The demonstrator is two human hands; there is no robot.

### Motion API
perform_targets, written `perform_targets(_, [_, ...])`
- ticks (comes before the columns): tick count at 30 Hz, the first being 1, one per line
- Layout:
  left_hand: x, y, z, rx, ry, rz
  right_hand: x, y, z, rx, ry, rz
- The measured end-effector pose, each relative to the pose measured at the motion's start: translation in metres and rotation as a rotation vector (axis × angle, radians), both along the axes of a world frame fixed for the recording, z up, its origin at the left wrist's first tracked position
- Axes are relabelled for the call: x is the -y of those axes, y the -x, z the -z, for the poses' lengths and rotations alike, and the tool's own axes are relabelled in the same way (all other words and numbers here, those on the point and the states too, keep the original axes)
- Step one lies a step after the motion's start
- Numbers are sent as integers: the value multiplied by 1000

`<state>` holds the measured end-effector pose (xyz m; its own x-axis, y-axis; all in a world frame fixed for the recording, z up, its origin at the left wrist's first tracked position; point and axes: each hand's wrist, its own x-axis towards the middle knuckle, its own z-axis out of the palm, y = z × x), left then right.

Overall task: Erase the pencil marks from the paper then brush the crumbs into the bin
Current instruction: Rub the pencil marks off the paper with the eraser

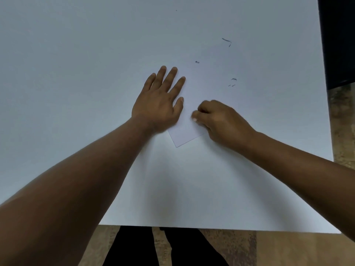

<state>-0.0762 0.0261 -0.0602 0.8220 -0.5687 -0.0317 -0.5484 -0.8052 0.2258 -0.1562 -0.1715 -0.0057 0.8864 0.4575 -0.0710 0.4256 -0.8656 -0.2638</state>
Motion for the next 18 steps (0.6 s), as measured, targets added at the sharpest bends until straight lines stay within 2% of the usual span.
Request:
perform_targets(6, [0,-1,-2,-22,0,-5,28,28,-7,-129,-22,32])
perform_targets(11, [-1,0,-5,-59,46,-20,-13,-7,-5,-34,-225,224])
perform_targets(14, [-2,-2,-7,-85,99,-31,-39,-19,5,18,-195,196])
perform_targets(18, [-2,-3,-3,-72,55,-29,-47,-2,13,48,-84,106])
